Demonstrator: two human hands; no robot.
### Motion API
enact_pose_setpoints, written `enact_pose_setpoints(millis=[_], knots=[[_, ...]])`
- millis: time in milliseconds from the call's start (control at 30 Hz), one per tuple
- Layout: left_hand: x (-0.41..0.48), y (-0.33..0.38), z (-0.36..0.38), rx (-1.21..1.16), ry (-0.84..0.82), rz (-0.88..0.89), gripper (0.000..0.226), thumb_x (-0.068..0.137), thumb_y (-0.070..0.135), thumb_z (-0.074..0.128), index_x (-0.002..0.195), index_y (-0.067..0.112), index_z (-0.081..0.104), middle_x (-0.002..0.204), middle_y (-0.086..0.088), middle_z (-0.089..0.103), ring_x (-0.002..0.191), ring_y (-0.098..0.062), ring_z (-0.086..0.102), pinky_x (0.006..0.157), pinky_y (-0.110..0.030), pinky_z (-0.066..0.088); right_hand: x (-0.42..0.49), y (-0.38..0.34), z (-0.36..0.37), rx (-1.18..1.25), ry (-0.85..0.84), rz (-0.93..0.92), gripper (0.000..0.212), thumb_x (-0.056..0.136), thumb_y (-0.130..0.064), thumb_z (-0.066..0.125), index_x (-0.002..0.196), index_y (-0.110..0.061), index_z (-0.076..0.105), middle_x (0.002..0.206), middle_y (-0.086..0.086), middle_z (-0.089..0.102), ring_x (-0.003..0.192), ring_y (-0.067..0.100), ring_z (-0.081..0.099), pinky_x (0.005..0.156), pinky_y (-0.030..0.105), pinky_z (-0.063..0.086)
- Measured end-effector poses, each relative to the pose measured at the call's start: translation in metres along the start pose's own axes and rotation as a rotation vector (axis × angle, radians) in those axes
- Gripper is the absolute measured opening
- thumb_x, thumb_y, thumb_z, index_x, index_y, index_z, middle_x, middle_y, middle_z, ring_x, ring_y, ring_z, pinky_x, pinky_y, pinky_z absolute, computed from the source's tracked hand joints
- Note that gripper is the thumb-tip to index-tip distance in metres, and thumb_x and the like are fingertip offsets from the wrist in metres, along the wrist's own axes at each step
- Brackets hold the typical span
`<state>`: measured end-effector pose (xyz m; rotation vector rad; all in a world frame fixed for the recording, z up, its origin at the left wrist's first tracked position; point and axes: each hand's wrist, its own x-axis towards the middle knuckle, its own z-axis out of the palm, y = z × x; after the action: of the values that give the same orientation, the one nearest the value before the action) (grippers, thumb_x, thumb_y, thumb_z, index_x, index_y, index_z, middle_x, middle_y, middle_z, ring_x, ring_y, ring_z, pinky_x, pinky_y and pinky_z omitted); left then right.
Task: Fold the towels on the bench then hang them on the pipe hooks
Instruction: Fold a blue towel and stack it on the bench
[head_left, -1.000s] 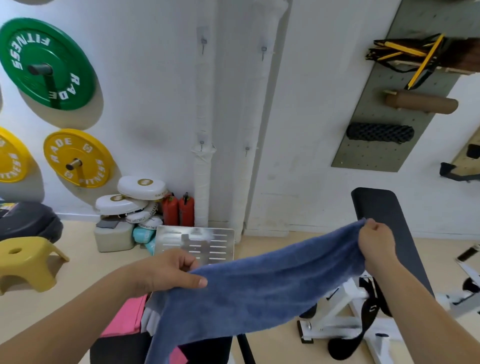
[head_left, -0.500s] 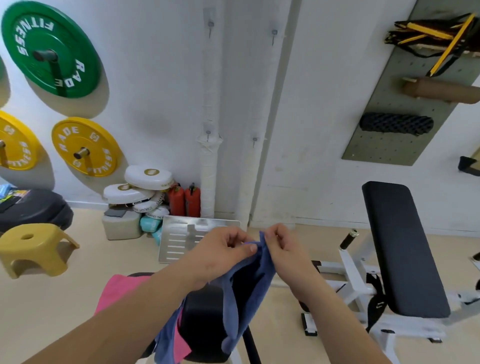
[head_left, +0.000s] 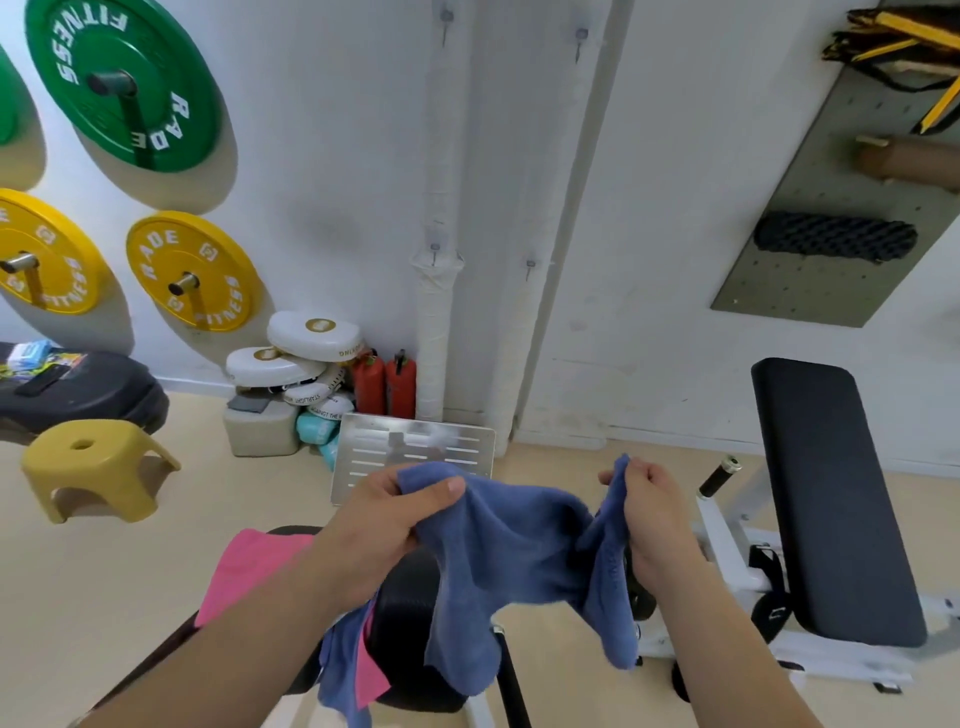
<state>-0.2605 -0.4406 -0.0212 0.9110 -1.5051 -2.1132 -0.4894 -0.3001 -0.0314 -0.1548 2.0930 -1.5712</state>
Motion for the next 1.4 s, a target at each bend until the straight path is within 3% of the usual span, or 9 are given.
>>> enact_pose_setpoints(millis=[100, 233, 333, 400, 600, 800, 1067, 1200, 1400], knots=[[0.000, -0.014, 0.015, 0.106, 0.251, -0.017, 0.029, 0.087, 0.031, 0.079, 0.094, 0.003, 0.076, 0.088, -0.018, 0.078, 0.088, -0.030, 0.076, 0.076, -0.036, 0.062, -0.005, 0.010, 0.008, 0.171, 0.038, 0.109, 0.031, 0.104, -0.035, 0.043, 0.097, -0.010, 0.059, 0.073, 0.009, 0.058, 0.056, 0.025, 0.051, 0.056, 0.035, 0.046], [-0.010, -0.021, 0.045, 0.253, 0.195, -0.018, 0.037, 0.102, 0.028, 0.058, 0.076, 0.003, 0.061, 0.059, 0.000, 0.056, 0.055, -0.006, 0.057, 0.053, -0.014, 0.048, -0.036, 0.018, 0.029, 0.146, -0.037, 0.107, 0.039, 0.103, -0.046, 0.052, 0.098, -0.009, 0.064, 0.095, 0.020, 0.070, 0.089, 0.031, 0.069, 0.089, 0.054, 0.058], [-0.013, -0.032, 0.062, 0.323, 0.065, -0.044, 0.035, 0.106, 0.028, 0.050, 0.081, 0.012, 0.068, 0.073, -0.004, 0.073, 0.074, -0.016, 0.070, 0.070, -0.027, 0.056, -0.063, 0.028, 0.048, 0.078, -0.105, 0.001, 0.033, 0.101, -0.032, 0.060, 0.084, -0.004, 0.061, 0.081, 0.015, 0.070, 0.080, 0.028, 0.066, 0.086, 0.057, 0.057], [-0.017, -0.036, 0.068, 0.296, 0.040, -0.011, 0.030, 0.106, 0.022, 0.049, 0.093, 0.011, 0.074, 0.088, -0.011, 0.076, 0.086, -0.021, 0.073, 0.080, -0.030, 0.058, -0.076, 0.035, 0.054, 0.087, -0.147, -0.073, 0.021, 0.098, -0.023, 0.066, 0.085, -0.007, 0.068, 0.079, 0.010, 0.074, 0.077, 0.023, 0.068, 0.078, 0.044, 0.058], [-0.027, -0.043, 0.061, 0.086, 0.157, 0.019, 0.022, 0.100, 0.015, 0.062, 0.089, 0.013, 0.080, 0.079, -0.007, 0.079, 0.075, -0.013, 0.076, 0.065, -0.016, 0.055, -0.091, 0.036, 0.041, 0.044, -0.163, -0.161, 0.014, 0.092, -0.011, 0.073, 0.085, -0.023, 0.078, 0.084, -0.005, 0.080, 0.083, 0.007, 0.075, 0.080, 0.027, 0.057], [-0.029, -0.051, 0.057, 0.267, 0.109, 0.040, 0.026, 0.104, 0.020, 0.055, 0.102, 0.029, 0.079, 0.093, 0.014, 0.079, 0.092, 0.005, 0.071, 0.076, -0.009, 0.052, -0.101, 0.041, 0.045, -0.009, -0.166, -0.207, 0.021, 0.089, -0.008, 0.076, 0.080, -0.027, 0.079, 0.079, -0.010, 0.080, 0.079, 0.003, 0.075, 0.075, 0.019, 0.056], [-0.032, -0.055, 0.042, 0.372, 0.067, 0.080, 0.022, 0.101, 0.026, 0.060, 0.098, 0.034, 0.079, 0.096, 0.006, 0.077, 0.092, -0.004, 0.072, 0.085, -0.022, 0.059, -0.108, 0.050, 0.057, -0.034, -0.187, -0.207, 0.020, 0.093, -0.016, 0.070, 0.081, -0.028, 0.082, 0.080, -0.002, 0.079, 0.081, 0.013, 0.075, 0.083, 0.043, 0.062], [-0.032, -0.054, 0.036, 0.388, 0.071, 0.117, 0.011, 0.092, 0.024, 0.071, 0.087, 0.030, 0.079, 0.083, 0.002, 0.075, 0.080, -0.012, 0.072, 0.073, -0.029, 0.061, -0.116, 0.047, 0.057, 0.065, -0.315, -0.140, 0.026, 0.093, -0.025, 0.059, 0.086, -0.012, 0.080, 0.085, 0.015, 0.075, 0.090, 0.032, 0.073, 0.084, 0.061, 0.059], [-0.030, -0.032, 0.012, 0.484, 0.027, 0.173, 0.019, 0.100, 0.018, 0.062, 0.094, 0.020, 0.080, 0.088, -0.003, 0.078, 0.090, -0.017, 0.071, 0.083, -0.026, 0.057, -0.112, 0.034, 0.048, 0.016, -0.399, -0.135, 0.024, 0.098, -0.008, 0.060, 0.104, -0.024, 0.076, 0.096, -0.001, 0.078, 0.093, 0.013, 0.075, 0.076, 0.032, 0.064]])
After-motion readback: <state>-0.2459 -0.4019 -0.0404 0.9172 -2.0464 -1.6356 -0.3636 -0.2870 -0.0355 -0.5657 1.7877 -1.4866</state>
